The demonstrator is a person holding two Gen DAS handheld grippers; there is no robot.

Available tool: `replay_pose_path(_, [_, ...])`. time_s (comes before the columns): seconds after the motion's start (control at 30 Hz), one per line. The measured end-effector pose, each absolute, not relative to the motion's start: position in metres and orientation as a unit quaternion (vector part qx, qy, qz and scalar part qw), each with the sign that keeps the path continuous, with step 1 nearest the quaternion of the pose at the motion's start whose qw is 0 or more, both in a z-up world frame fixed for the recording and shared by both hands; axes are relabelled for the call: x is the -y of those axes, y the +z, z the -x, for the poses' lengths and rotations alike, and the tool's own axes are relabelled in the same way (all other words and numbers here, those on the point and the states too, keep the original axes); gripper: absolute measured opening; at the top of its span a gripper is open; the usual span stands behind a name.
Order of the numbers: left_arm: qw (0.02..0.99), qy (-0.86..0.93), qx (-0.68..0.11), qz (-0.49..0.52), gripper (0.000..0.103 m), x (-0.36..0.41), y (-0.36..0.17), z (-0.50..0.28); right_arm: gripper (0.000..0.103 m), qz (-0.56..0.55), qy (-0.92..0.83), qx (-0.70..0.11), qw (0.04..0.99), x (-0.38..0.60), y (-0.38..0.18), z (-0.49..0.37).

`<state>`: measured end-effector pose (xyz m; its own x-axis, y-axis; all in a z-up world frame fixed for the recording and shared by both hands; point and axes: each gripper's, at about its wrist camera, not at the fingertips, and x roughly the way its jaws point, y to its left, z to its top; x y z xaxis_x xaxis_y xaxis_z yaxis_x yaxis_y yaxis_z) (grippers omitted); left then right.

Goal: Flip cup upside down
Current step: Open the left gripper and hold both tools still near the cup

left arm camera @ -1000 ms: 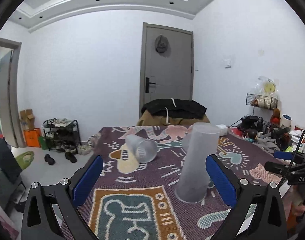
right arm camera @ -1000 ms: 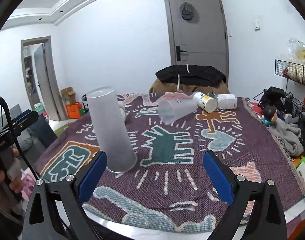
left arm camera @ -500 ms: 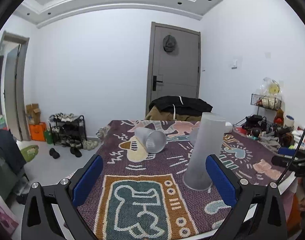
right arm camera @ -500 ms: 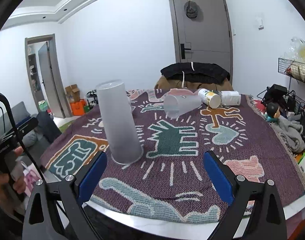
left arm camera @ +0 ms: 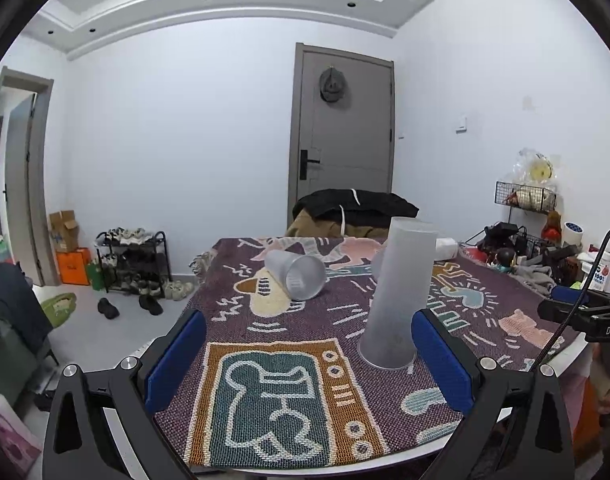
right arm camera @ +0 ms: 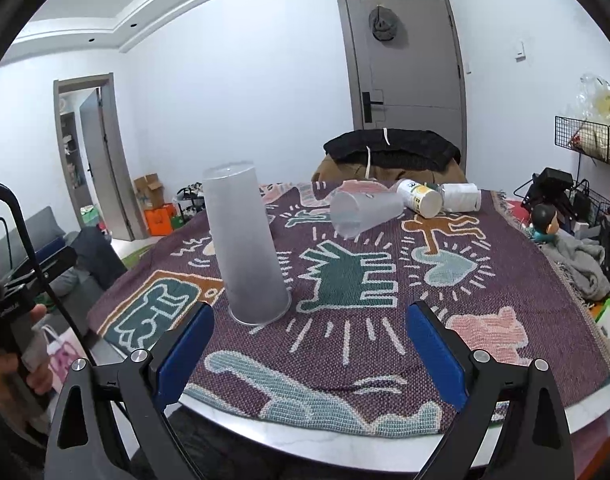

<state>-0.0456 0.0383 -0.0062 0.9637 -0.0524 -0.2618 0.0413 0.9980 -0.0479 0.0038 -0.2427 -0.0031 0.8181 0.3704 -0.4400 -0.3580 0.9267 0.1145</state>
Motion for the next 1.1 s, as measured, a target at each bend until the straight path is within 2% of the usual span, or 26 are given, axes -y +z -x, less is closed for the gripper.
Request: replay_pose_path(1.1, [0.990,-0.018,-0.138,0.029,0.103,-0.045,-0.007,0.040,0.097,-0.013,0.192,-0.236,0.952,0.237,-0.013,-0.010])
